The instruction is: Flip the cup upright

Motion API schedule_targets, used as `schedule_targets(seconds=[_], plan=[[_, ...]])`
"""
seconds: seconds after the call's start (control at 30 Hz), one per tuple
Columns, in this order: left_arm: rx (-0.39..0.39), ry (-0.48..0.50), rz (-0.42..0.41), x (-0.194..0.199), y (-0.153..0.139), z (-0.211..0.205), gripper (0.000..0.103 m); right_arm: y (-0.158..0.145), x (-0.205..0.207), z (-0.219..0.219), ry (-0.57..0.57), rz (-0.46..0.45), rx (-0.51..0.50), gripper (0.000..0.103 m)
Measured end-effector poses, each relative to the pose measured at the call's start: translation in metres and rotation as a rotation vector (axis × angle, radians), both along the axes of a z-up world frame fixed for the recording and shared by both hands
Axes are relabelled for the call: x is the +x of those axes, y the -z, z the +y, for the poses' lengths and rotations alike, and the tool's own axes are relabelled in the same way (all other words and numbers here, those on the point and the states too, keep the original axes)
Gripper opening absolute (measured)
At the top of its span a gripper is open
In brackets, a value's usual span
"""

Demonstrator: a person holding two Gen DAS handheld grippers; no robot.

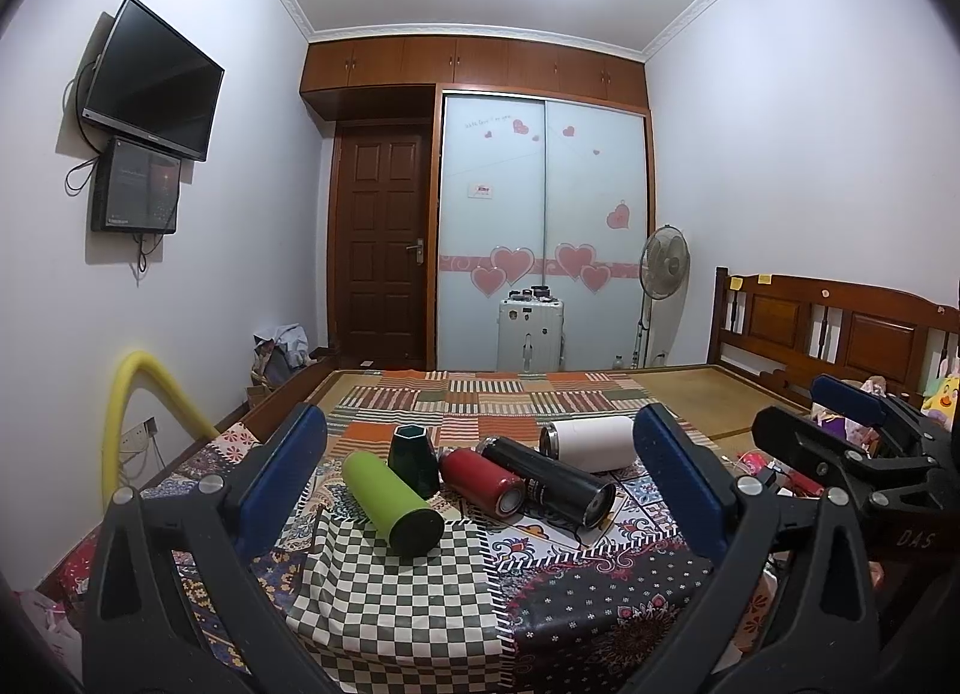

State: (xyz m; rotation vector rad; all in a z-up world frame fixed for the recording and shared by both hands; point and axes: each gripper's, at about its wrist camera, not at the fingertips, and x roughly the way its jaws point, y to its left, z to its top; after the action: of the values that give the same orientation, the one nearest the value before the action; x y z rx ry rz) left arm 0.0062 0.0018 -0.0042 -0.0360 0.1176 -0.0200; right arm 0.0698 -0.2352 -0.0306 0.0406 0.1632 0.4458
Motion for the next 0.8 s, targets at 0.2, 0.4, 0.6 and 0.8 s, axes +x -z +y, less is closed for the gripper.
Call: schedule_targets(seconds=[0.2,0.4,0.6,0.8], plan=[[0.001,0.001,0.000,0.0001,-0.0004,0.0000,0.103,0.0000,0.0008,-0.0007,0.003,0.000,0.000,0.103],[0.001,0.000,-0.001,0.0007,-0.0003,-0.0005,0.103,0.0005,0.0010,-0.0016,0.003,0.000,0.000,0.103],[0.002,0.001,-0.001,0.0006,-0.0003,-0.0008,0.103,0.0003,0.0010,-0.0012,0.003,0.000,0.000,0.103],[0.002,0.001,-0.001,0.0006,-0.0001,-0.0010,0.103,0.0004,0.0010,-0.0007,0.004,0.001,-0.001,0.103]])
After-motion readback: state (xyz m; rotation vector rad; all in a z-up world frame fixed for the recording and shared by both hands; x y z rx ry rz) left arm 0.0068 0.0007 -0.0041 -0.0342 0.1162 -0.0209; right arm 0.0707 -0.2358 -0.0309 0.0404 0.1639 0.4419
